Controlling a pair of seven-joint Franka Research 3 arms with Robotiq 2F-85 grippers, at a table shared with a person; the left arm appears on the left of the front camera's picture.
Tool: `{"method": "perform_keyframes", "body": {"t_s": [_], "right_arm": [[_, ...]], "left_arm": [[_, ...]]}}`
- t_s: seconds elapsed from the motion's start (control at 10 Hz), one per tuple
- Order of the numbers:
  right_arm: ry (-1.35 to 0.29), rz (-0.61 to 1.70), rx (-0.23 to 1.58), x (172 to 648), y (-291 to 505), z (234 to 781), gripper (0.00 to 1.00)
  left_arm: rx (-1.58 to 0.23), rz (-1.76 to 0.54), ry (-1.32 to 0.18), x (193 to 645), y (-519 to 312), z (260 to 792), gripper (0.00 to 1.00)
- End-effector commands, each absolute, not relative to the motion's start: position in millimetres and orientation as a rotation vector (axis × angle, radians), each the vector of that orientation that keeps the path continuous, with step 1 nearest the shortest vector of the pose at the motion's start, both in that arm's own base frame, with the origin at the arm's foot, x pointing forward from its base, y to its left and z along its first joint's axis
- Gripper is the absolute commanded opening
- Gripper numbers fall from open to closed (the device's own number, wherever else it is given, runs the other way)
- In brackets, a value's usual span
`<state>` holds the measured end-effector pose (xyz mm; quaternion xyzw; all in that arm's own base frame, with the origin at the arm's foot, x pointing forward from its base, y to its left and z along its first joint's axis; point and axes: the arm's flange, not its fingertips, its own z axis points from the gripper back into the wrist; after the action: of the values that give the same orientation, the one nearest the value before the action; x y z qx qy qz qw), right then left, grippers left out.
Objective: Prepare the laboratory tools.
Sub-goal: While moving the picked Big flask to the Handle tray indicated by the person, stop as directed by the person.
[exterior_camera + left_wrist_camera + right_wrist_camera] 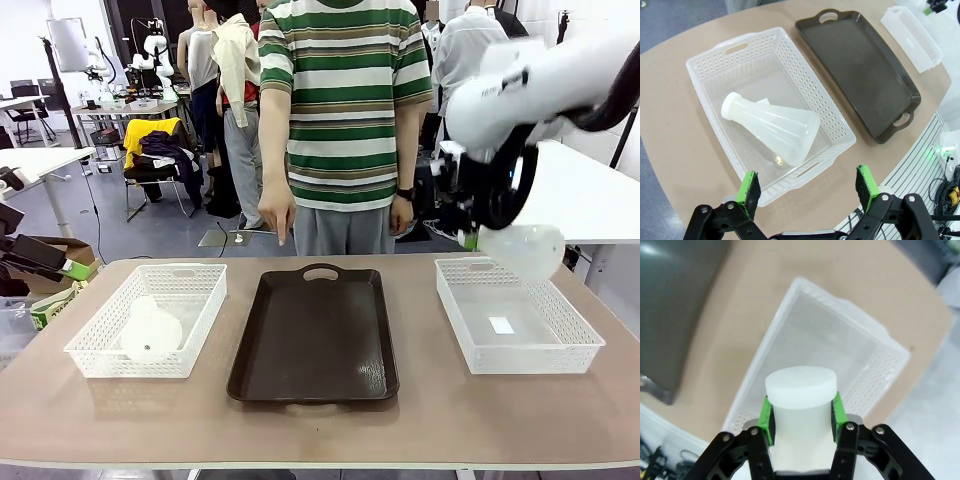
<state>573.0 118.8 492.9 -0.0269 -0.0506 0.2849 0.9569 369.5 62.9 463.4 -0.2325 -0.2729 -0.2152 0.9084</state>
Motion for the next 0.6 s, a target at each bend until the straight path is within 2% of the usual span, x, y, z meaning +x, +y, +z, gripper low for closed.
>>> {"method": "perform_keyframes", "body": {"t_s": [0.0, 0.3, 0.5], "right_arm": [[-0.158, 0.572, -0.064, 564.0, 154.8, 517.9, 0.00], [-0.193, 0.693, -0.046, 537.5, 231.2, 552.4, 0.00], [-0.219, 0.787, -0.030, 526.4, 299.1, 553.4, 0.00]], "left_arm": [[-0.498, -0.464, -0.581, 368.6, 64.7, 459.9, 1.00], [-0.498, -0.464, -0.581, 368.6, 64.7, 459.9, 1.00], [-0.498, -0.464, -0.581, 368.6, 64.7, 459.9, 1.00]]}}
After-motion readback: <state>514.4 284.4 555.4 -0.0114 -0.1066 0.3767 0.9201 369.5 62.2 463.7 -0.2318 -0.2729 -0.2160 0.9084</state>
